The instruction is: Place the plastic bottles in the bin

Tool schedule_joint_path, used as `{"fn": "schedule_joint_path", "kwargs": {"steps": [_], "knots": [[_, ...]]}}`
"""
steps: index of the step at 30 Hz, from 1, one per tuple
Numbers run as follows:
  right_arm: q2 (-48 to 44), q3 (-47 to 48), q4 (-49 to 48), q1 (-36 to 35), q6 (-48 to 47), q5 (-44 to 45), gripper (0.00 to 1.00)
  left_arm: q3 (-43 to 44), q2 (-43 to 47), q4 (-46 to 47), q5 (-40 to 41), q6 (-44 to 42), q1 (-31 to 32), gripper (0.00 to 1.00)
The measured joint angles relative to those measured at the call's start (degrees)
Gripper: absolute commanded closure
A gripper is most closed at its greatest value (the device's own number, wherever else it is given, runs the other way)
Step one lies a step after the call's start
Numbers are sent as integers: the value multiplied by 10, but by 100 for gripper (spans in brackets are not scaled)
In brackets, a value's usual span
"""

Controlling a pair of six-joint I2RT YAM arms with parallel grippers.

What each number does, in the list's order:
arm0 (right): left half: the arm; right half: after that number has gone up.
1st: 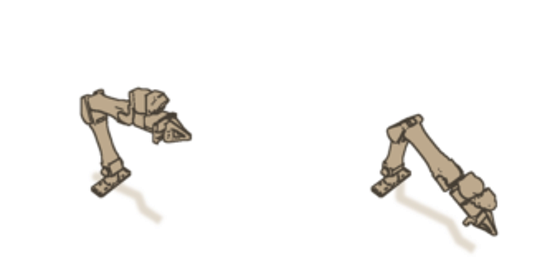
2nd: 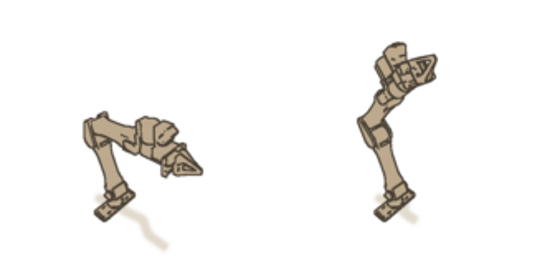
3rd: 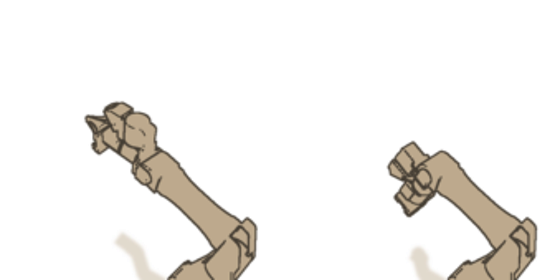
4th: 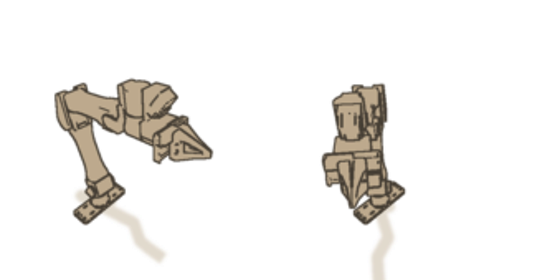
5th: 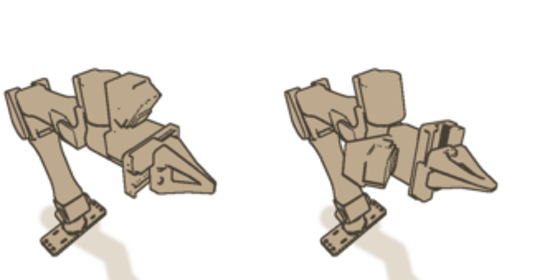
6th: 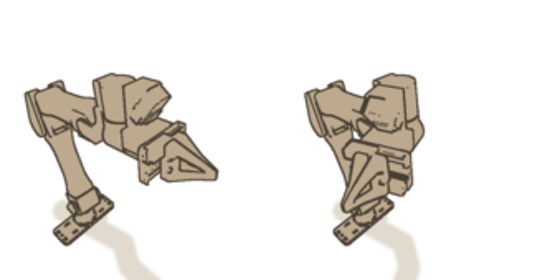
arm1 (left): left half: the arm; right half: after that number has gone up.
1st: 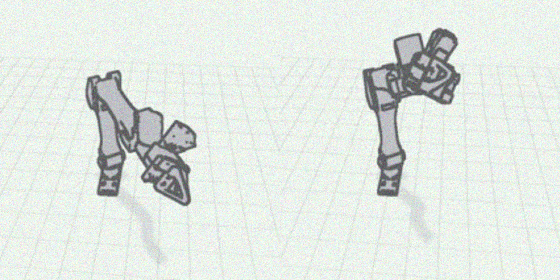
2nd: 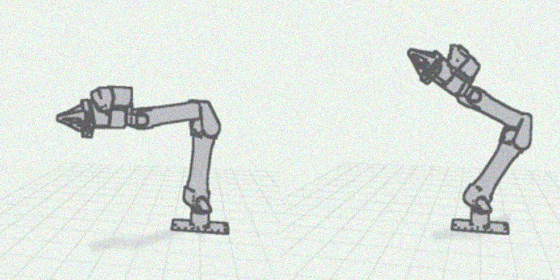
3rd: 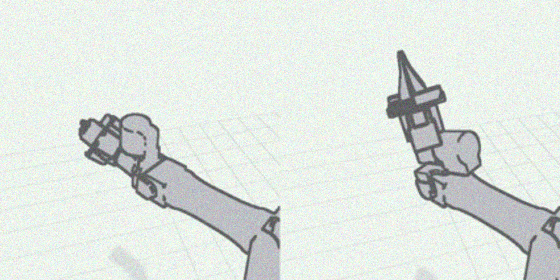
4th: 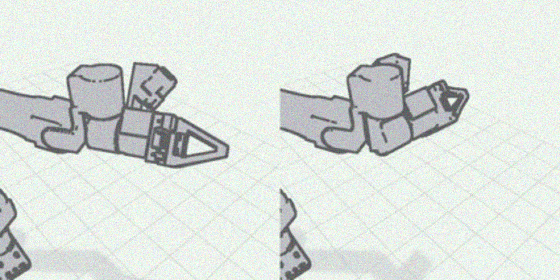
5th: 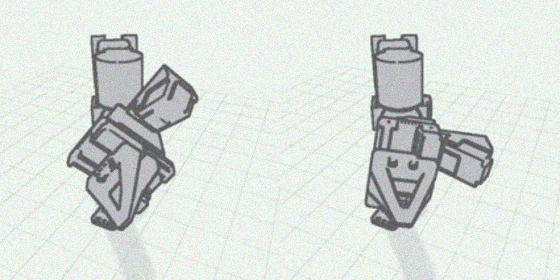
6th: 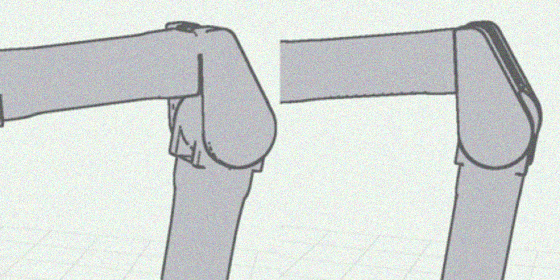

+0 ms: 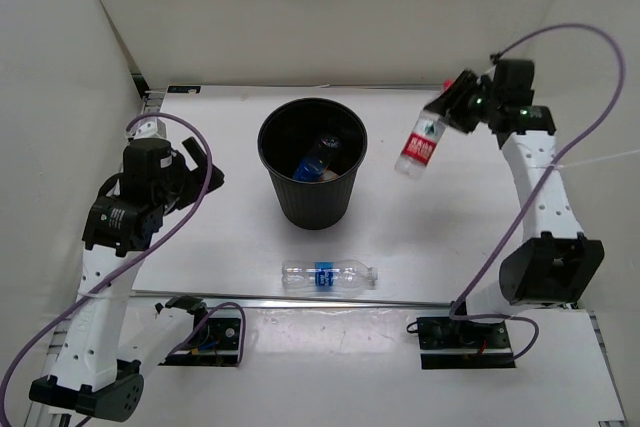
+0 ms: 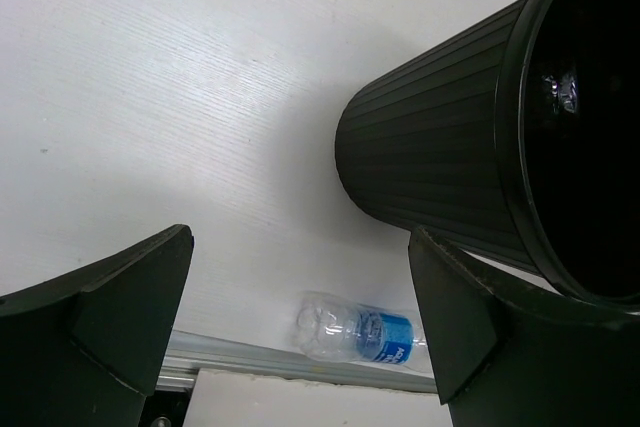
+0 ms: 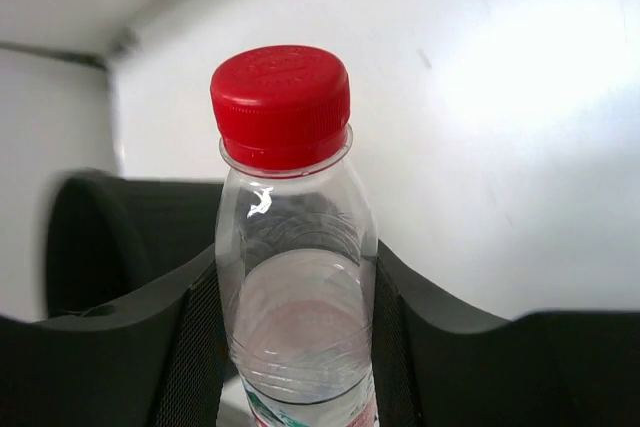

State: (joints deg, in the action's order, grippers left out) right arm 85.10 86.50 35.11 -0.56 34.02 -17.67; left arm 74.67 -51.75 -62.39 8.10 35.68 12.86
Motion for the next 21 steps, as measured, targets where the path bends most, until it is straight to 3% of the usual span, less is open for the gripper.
{"fn": "schedule_joint_path", "kwargs": {"steps": [6,10,15,18,21], "knots": [[2,215,6,-36,26,-1,69,-16,-2,14,-9,-8,0,0],[26,285,-9,-114,41,-5,69,-22,-3,16,-13,-14,0,0],[129,386,-14,-219,23,12,66,-22,-4,16,-15,-24,0,0],[177,404,-13,-273,-2,43,62,-21,-6,15,-16,-30,0,0],[208,405,-7,-320,-28,68,47,-21,-7,13,-17,-37,0,0]]}}
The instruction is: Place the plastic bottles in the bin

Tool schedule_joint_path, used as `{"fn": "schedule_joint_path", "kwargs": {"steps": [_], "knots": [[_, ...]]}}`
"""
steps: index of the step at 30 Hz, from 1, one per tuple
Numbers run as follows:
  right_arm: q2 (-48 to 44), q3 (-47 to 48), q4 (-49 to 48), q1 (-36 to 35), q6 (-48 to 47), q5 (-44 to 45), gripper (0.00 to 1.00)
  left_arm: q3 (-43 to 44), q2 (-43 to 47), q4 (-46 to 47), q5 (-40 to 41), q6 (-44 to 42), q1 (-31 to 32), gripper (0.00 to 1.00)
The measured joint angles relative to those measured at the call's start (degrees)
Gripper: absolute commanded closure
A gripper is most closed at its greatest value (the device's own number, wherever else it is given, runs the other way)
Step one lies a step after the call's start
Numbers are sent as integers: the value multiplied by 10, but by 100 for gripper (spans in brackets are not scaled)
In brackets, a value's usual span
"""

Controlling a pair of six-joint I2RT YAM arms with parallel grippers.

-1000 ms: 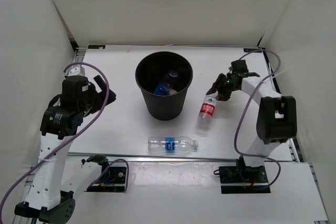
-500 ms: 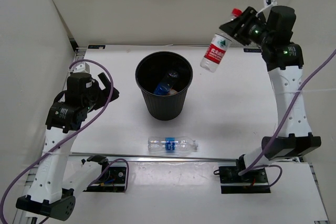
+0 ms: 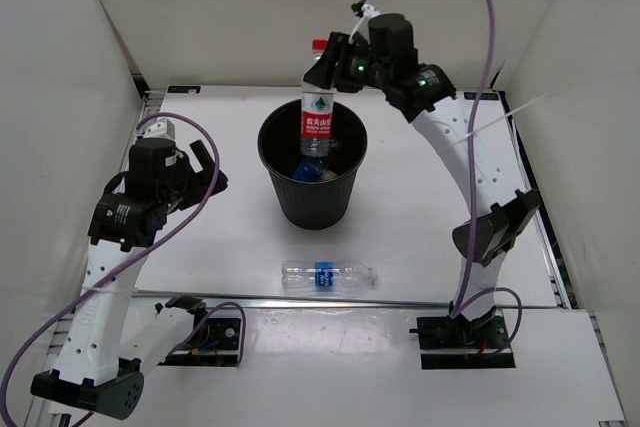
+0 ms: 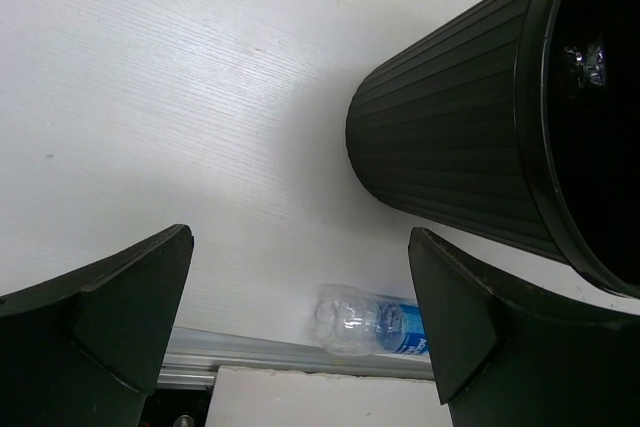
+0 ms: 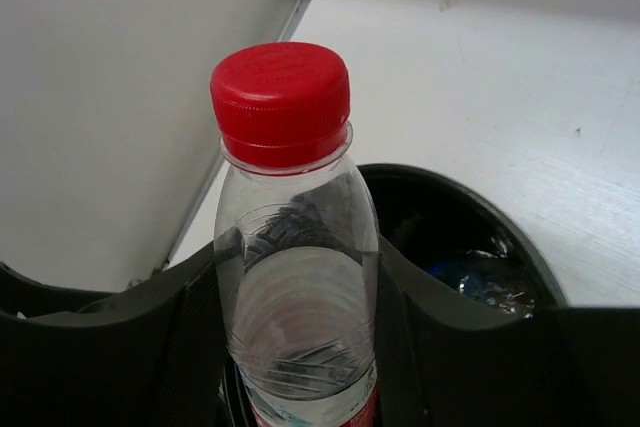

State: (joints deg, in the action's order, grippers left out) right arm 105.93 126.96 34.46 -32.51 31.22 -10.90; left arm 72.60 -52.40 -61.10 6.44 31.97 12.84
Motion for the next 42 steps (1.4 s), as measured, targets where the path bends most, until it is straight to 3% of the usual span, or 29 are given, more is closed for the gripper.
{"fn": "schedule_joint_path", "kwargs": {"steps": [1,3,4,7,11,18,24,33,42], "knots": [[5,0,2,-12,-7,5,35,0,0,-2,0,-1,0,0],[12,0,10,-31,-23,18,22,0,0,-3,0,-3,0,0],[12,0,14,-38,-32,23,11,0,0,-5,0,-5,0,0],[3,-2,16,-51,-64,56,0,0,1,-8,0,-7,0,0],[-71,-77,20,-54,-98,118,0,0,4,-10,0,-10,0,0],[-329,-370,14,-61,-173,150,0,-19,13,-2,0,-16,0,0],[-507,-653,-47,-223,-305,102,0,-36,12,3,0,-18,0,0],[-489,-768,-53,-313,-431,85,0,-51,5,16,0,-22,-4,0],[-409,-829,-140,-357,-499,58,3,-54,8,9,6,-24,-4,0]]}}
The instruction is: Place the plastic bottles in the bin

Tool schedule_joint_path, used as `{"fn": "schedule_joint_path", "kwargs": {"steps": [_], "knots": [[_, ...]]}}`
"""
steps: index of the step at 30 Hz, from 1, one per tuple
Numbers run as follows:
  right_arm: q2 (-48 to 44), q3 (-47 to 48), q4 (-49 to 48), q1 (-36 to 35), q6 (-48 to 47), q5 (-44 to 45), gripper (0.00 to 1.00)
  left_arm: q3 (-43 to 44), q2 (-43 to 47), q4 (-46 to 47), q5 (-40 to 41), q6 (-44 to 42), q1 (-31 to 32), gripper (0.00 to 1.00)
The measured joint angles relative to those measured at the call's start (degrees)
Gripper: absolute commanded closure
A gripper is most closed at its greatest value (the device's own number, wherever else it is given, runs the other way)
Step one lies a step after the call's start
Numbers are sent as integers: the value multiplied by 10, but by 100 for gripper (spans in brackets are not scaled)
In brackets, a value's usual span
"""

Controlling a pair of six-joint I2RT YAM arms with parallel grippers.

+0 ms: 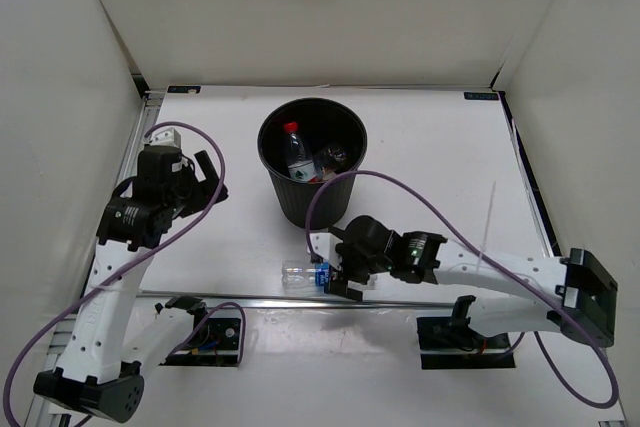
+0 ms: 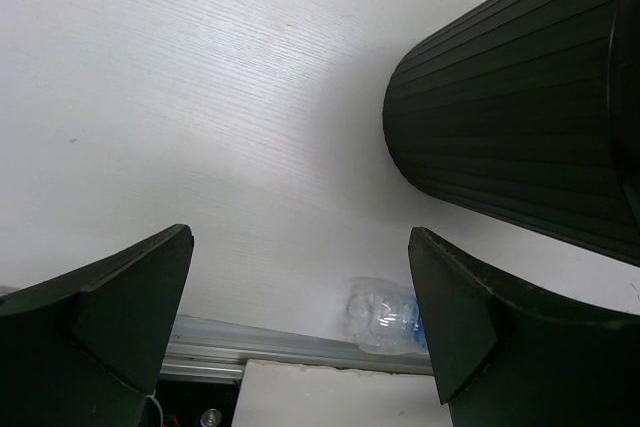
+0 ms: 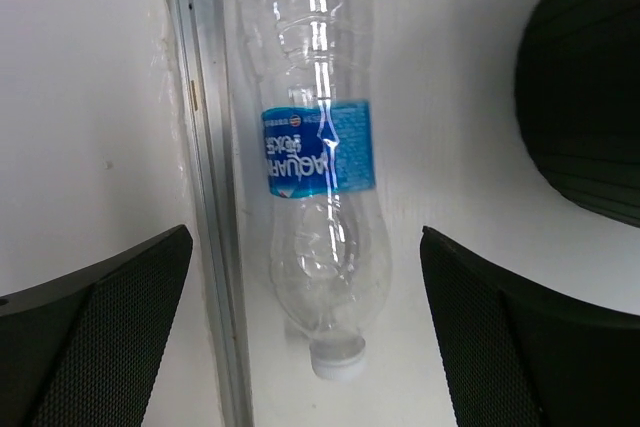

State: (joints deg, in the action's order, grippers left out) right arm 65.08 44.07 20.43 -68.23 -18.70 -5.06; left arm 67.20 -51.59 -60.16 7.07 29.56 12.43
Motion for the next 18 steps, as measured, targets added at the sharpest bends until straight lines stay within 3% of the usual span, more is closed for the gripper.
{"fn": "schedule_joint_path", "kwargs": {"steps": [14,16,18], "knots": [[134,-38,-155,-29,-11,39,0,-12,34,-41,15,-1,0,0],[146,-38,-166,-30,-1,46,2,-14,34,-42,15,-1,0,0],[158,-38,-171,-30,14,54,10,-16,31,-44,16,-1,0,0]]}}
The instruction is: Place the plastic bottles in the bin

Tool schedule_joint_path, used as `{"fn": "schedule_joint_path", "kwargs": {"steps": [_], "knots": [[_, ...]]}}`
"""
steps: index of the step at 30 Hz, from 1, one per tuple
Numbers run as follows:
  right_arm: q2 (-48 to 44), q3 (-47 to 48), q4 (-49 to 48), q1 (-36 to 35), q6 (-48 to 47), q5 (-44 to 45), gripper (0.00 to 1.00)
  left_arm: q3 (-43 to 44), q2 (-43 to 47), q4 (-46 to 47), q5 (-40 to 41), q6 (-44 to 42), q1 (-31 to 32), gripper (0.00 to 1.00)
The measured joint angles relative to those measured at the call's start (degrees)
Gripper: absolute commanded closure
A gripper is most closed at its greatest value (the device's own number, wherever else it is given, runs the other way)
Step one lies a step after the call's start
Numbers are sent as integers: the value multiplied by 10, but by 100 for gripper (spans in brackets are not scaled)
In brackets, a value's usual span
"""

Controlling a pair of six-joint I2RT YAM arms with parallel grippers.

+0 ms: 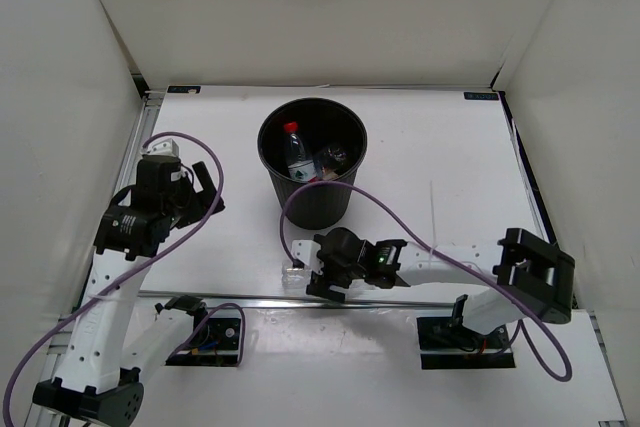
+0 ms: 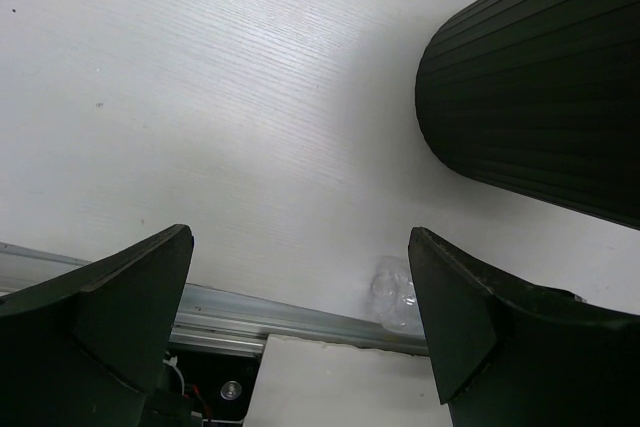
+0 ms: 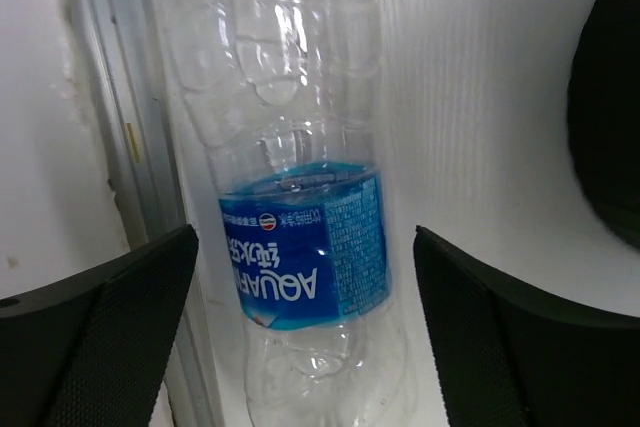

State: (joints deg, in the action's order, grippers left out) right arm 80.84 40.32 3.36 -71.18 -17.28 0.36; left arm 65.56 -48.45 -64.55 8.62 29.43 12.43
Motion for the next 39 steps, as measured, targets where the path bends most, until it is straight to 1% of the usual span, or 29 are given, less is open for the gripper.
{"fn": "schedule_joint_path", "kwargs": {"steps": [2,3,4,5,6,8,10,12,15,17,19,21,26,29,32,36,39], "knots": [[16,2,6,0,24,13,21,0,-5,-2,0,-1,0,0],[25,5,14,0,34,17,33,0,-8,-1,0,-2,0,0],[33,9,25,0,42,21,39,0,-10,-1,0,-2,0,0],[41,14,35,0,56,23,42,0,-12,-1,0,-3,0,0],[44,19,42,0,67,26,42,0,-13,-1,0,-3,0,0],[45,27,52,0,87,29,47,-2,-13,1,0,-3,0,0],[43,34,67,0,102,34,48,-5,-12,1,0,-4,0,0],[39,47,88,0,116,43,52,-7,-12,2,0,-5,0,0],[22,87,128,0,127,50,53,-7,-12,2,1,-7,0,0],[8,136,159,-5,127,63,53,-7,-11,2,5,-8,0,0],[5,221,202,-15,125,76,53,-7,-9,2,8,-9,0,0],[5,318,223,-23,121,87,54,-7,-7,3,11,-10,0,0],[12,532,229,-26,105,105,57,-21,-4,7,13,-10,0,0],[32,624,216,-8,96,114,57,-23,-4,8,13,-10,0,0],[49,657,170,37,96,108,57,-23,-2,8,14,-10,0,0],[87,662,129,108,115,95,57,-27,3,8,14,-10,0,0],[122,661,120,152,142,83,51,-30,8,7,15,-10,0,0]]}}
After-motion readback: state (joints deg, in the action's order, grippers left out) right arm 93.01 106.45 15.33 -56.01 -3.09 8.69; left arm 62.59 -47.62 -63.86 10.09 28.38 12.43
